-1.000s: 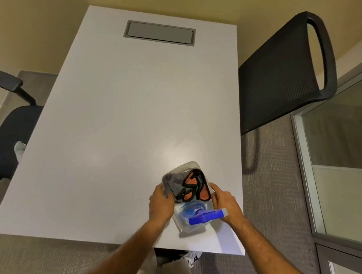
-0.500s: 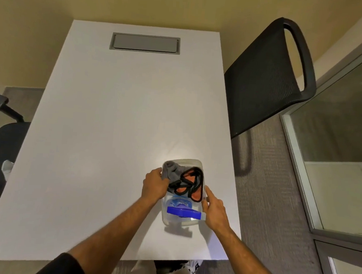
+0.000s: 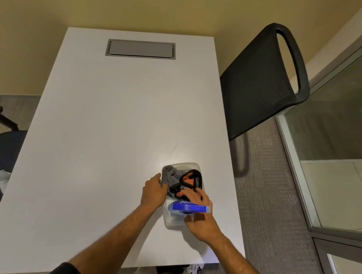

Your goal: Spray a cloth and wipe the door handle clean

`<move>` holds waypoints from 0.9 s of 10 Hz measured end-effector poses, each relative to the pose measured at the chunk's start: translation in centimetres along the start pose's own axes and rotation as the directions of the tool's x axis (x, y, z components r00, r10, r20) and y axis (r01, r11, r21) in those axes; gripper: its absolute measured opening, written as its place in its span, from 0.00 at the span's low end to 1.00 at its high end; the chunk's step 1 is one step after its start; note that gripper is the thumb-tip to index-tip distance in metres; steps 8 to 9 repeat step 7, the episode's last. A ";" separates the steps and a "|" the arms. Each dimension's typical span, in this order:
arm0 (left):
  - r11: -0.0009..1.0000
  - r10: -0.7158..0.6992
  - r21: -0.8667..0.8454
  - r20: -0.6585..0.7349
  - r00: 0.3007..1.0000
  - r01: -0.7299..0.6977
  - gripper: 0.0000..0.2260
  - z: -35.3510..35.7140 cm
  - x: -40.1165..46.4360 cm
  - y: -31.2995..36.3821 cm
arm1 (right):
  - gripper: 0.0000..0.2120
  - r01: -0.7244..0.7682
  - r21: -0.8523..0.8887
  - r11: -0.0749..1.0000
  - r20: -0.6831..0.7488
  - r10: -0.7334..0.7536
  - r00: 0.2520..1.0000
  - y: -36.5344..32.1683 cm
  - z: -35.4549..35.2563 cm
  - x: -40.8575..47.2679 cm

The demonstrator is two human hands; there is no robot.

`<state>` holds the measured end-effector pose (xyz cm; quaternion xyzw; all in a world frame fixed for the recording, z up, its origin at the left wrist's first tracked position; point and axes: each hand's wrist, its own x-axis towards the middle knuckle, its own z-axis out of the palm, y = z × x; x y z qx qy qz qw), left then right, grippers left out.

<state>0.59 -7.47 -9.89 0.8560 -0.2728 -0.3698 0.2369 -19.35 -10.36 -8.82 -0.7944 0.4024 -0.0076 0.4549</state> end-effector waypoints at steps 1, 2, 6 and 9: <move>1.000 -0.020 -0.004 -0.001 1.000 0.020 0.14 0.0 0.0 0.3 | 0.22 -0.058 0.142 0.988 0.042 0.053 0.998 -0.9 0.0 0.6; 1.000 0.000 0.011 0.006 1.000 0.000 0.14 0.2 0.4 0.1 | 0.19 -0.096 0.124 0.988 0.082 0.086 0.993 -0.9 -0.5 1.0; 0.993 0.117 -0.037 0.028 0.993 -0.116 0.32 -4.6 -1.2 2.2 | 0.35 -0.317 0.315 0.895 -0.048 0.349 0.936 -3.1 -3.0 -5.2; 0.958 0.255 -0.133 0.005 0.967 -0.253 0.30 -7.0 -2.9 5.3 | 0.36 -0.325 0.379 0.867 -0.213 0.423 0.881 -3.5 -4.2 -8.8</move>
